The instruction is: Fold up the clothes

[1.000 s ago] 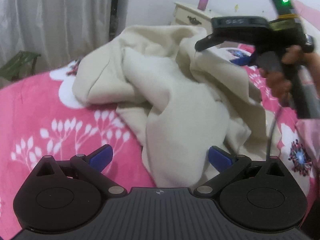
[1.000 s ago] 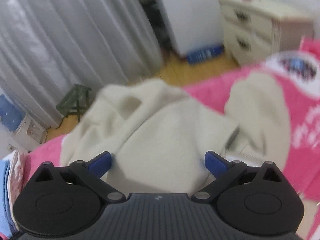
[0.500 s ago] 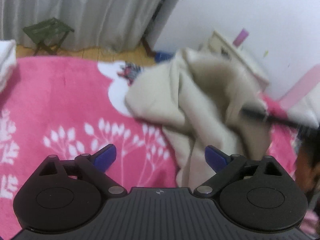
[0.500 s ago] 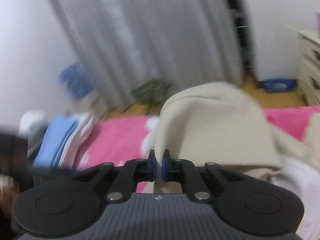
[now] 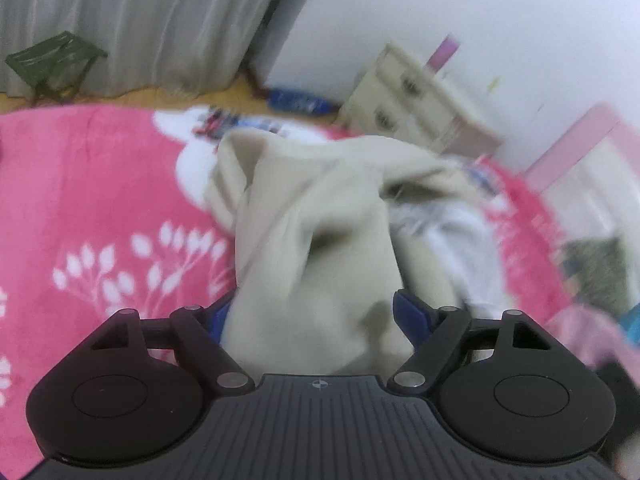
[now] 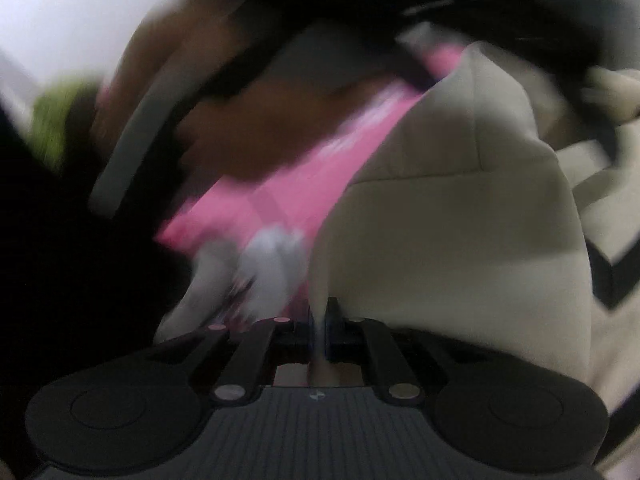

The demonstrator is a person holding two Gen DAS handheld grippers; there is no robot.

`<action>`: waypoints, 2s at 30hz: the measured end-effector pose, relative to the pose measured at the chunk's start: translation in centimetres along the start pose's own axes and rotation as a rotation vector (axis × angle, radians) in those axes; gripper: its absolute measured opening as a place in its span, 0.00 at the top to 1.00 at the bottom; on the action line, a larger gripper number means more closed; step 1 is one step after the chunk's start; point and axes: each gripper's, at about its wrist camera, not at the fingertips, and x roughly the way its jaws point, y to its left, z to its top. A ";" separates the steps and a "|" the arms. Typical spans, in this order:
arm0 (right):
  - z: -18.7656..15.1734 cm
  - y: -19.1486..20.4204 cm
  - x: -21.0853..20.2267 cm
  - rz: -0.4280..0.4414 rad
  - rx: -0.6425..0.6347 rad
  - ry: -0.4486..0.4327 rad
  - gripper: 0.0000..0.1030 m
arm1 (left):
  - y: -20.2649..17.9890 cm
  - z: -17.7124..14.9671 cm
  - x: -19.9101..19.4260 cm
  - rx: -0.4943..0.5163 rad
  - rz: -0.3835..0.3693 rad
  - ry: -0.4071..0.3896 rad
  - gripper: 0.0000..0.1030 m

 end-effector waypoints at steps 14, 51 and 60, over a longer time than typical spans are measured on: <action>-1.4 -6.8 -16.1 -0.072 0.357 -0.552 0.42 | -1.9 0.1 -0.5 0.189 0.092 -0.096 0.29; 14.9 -7.5 -11.4 0.042 0.337 -0.732 0.95 | 2.6 -2.0 -7.9 0.049 0.133 -0.186 0.83; 18.1 -1.9 5.5 0.208 0.170 -0.411 0.95 | 12.9 -9.9 -20.5 -0.305 0.411 -0.181 0.74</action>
